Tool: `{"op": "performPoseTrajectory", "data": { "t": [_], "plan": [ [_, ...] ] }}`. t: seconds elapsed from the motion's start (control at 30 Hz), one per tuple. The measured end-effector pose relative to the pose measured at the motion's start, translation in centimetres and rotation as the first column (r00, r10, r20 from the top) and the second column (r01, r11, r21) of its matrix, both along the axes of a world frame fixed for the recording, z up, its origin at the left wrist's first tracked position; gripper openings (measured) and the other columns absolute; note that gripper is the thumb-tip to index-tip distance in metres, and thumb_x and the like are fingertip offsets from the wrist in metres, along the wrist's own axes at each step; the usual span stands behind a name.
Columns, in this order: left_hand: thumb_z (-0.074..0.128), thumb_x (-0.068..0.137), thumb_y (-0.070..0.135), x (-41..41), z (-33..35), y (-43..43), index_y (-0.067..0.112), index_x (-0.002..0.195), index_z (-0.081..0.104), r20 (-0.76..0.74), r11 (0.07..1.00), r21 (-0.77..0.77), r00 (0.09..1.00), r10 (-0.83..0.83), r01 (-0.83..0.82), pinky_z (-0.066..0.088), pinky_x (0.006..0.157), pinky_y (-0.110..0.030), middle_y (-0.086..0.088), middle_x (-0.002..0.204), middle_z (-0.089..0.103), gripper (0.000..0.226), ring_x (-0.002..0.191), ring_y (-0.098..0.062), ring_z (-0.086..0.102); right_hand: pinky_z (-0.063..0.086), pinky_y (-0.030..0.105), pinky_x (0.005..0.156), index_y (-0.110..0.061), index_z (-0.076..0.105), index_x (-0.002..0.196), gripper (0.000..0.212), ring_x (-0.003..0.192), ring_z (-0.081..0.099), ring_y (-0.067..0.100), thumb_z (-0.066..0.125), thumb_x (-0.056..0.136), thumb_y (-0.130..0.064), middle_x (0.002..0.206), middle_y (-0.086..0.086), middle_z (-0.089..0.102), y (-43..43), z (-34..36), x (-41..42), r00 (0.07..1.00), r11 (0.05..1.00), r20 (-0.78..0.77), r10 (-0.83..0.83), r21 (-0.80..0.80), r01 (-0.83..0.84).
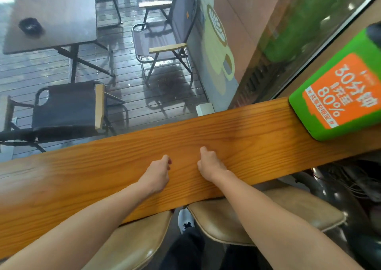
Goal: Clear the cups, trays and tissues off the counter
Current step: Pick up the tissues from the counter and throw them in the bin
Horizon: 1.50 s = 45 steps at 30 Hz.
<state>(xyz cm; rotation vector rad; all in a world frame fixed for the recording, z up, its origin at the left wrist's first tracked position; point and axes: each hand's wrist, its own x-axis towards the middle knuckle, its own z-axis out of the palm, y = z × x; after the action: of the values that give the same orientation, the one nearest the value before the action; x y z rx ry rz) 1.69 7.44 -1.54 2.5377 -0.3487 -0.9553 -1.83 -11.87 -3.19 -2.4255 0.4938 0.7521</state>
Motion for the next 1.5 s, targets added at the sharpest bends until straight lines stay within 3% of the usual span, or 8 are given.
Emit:
{"op": "performPoseTrajectory", "data": {
  "t": [0.17, 0.37, 0.57, 0.77, 0.93, 1.13, 1.33, 1.5],
  "plan": [
    [0.044, 0.104, 0.026, 0.5, 4.3, -7.2, 0.015, 0.104, 0.062, 0.11, 0.97, 0.001, 0.964, -0.242, 0.243, 0.057, 0.073, -0.04, -0.003, 0.096, 0.071, 0.021, 0.081, -0.024, 0.066, 0.052, 0.041, 0.085, -0.007, 0.061, 0.108, 0.029, 0.1, 0.058, 0.033, 0.035, 0.095, -0.006, 0.118, 0.015, 0.059, -7.3, 4.9, -3.0, 0.997, 0.996, 0.014, -0.081, -0.023, 0.082],
    [0.053, 0.096, 0.048, -2.2, 9.3, -21.8, 0.021, 0.071, 0.06, 0.335, 0.814, 0.081, 0.754, -0.565, 0.575, 0.046, 0.047, -0.027, 0.005, 0.064, 0.061, 0.037, 0.06, -0.014, 0.061, 0.05, 0.043, 0.079, -0.01, 0.055, 0.092, 0.018, 0.098, 0.059, 0.039, 0.045, 0.097, -0.024, 0.107, 0.019, 0.062, -18.5, 11.8, -12.8, 0.924, 0.925, 0.211, -0.318, -0.143, 0.351],
    [0.046, 0.089, 0.056, -11.0, 11.5, -36.5, 0.021, 0.077, 0.046, 0.39, 0.602, 0.219, 0.497, -0.775, 0.768, 0.043, 0.056, -0.031, -0.006, 0.087, 0.066, 0.037, 0.083, -0.032, 0.067, 0.038, 0.035, 0.067, -0.018, 0.045, 0.091, 0.02, 0.093, 0.059, 0.033, 0.05, 0.096, -0.037, 0.1, 0.009, 0.059, -29.0, 13.8, -26.2, 0.784, 0.766, 0.322, -0.531, -0.213, 0.607],
    [0.044, 0.079, 0.056, -21.9, 9.6, -47.9, 0.026, 0.086, 0.052, 0.364, 0.518, 0.233, 0.42, -0.831, 0.823, 0.042, 0.061, -0.034, -0.008, 0.098, 0.07, 0.032, 0.092, -0.035, 0.068, 0.048, 0.039, 0.071, -0.019, 0.047, 0.09, 0.019, 0.093, 0.061, 0.032, 0.054, 0.094, -0.037, 0.099, 0.009, 0.059, -37.6, 11.4, -36.5, 0.752, 0.738, 0.339, -0.565, -0.2, 0.645],
    [0.045, 0.085, 0.052, -27.6, 6.2, -55.3, 0.024, 0.105, 0.055, 0.28, 0.498, 0.219, 0.435, -0.856, 0.839, 0.048, 0.067, -0.037, -0.005, 0.104, 0.067, 0.036, 0.094, -0.032, 0.067, 0.037, 0.036, 0.068, -0.02, 0.05, 0.098, 0.026, 0.098, 0.061, 0.033, 0.051, 0.094, -0.046, 0.104, 0.008, 0.058, -43.3, 7.9, -42.1, 0.764, 0.737, 0.289, -0.577, -0.218, 0.64],
    [0.048, 0.088, 0.051, -29.6, -2.1, -60.1, 0.024, 0.118, 0.055, 0.193, 0.529, 0.207, 0.496, -0.847, 0.823, 0.043, 0.067, -0.036, -0.006, 0.114, 0.065, 0.042, 0.098, -0.031, 0.065, 0.052, 0.044, 0.08, -0.022, 0.05, 0.113, 0.029, 0.101, 0.059, 0.033, 0.05, 0.096, -0.046, 0.111, 0.007, 0.053, -48.1, 0.4, -43.0, 0.762, 0.748, 0.142, -0.632, -0.148, 0.647],
    [0.051, 0.086, 0.053, -28.6, -15.1, -63.7, 0.026, 0.103, 0.065, 0.005, 0.454, 0.286, 0.472, -0.881, 0.844, 0.052, 0.071, -0.036, -0.006, 0.108, 0.062, 0.034, 0.092, -0.032, 0.063, 0.053, 0.046, 0.075, -0.023, 0.051, 0.114, 0.02, 0.092, 0.058, 0.037, 0.048, 0.097, -0.033, 0.106, 0.007, 0.042, -49.9, -13.1, -40.9, 0.737, 0.736, 0.0, -0.676, -0.037, 0.676],
    [0.059, 0.087, 0.052, -26.4, -28.3, -65.5, 0.037, 0.083, 0.05, -0.019, 0.536, 0.291, 0.565, -0.825, 0.792, 0.055, 0.067, -0.029, 0.006, 0.087, 0.052, 0.018, 0.077, -0.018, 0.059, 0.052, 0.04, 0.082, -0.031, 0.048, 0.122, 0.027, 0.098, 0.059, 0.034, 0.051, 0.095, -0.029, 0.119, 0.007, 0.038, -50.4, -26.3, -38.8, 0.669, 0.664, -0.059, -0.741, 0.087, 0.743]
  ]
}}
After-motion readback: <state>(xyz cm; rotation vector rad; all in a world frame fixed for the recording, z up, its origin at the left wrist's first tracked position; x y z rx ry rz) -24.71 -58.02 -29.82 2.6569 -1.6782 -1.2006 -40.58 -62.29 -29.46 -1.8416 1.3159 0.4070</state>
